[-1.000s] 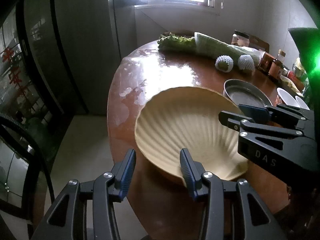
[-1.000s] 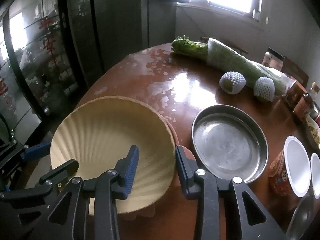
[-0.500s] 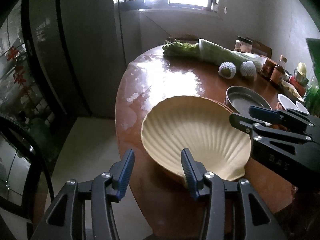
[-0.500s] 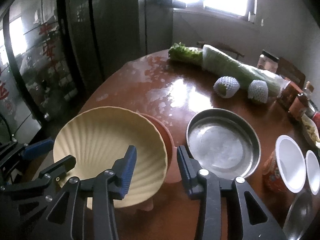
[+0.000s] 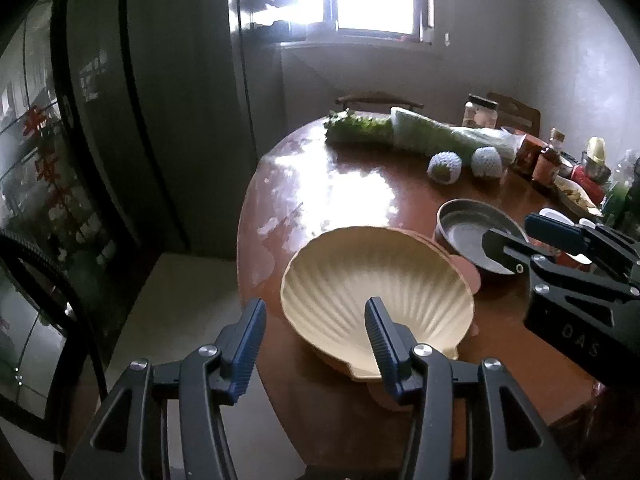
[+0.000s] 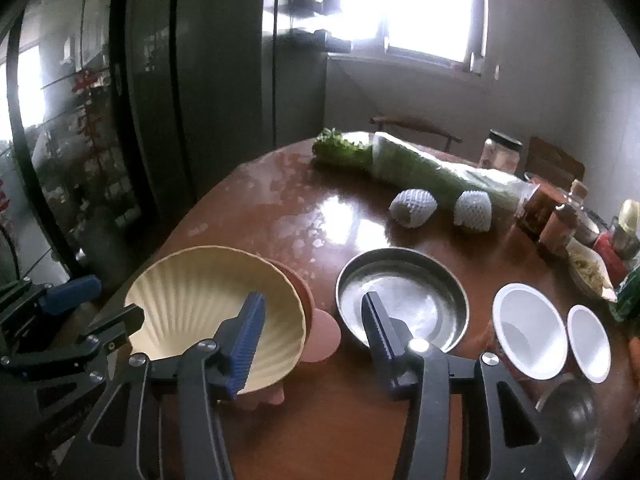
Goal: Organize plates and bowls
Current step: 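Lift the shell bowl and lower it onto the pink plate, then release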
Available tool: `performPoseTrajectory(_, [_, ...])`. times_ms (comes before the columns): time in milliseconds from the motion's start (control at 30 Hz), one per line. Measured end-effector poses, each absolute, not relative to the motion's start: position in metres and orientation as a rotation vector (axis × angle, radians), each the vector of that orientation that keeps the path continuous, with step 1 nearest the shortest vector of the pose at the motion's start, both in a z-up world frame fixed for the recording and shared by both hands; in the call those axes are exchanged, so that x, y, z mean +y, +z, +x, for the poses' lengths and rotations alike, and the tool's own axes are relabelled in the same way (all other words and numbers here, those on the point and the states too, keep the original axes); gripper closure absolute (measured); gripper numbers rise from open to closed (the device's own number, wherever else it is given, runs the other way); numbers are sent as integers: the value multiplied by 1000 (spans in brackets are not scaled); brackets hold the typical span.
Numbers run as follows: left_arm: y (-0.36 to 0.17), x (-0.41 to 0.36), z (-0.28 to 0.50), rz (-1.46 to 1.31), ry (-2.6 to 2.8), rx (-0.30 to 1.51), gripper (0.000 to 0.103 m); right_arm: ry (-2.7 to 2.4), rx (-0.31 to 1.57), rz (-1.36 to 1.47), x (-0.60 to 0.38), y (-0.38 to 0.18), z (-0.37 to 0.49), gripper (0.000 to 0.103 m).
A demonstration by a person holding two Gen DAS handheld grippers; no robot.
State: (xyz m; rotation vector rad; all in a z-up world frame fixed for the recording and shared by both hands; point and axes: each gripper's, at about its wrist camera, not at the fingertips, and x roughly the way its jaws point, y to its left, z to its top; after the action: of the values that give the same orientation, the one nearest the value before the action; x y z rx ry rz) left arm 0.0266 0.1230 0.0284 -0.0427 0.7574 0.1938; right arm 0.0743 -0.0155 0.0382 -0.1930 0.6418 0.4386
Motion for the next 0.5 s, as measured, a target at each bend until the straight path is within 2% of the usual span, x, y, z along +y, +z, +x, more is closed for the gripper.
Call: performPoseTrajectory(500, [55,80,22,8,127,714,51,402,583,-118,-63,65,56,49])
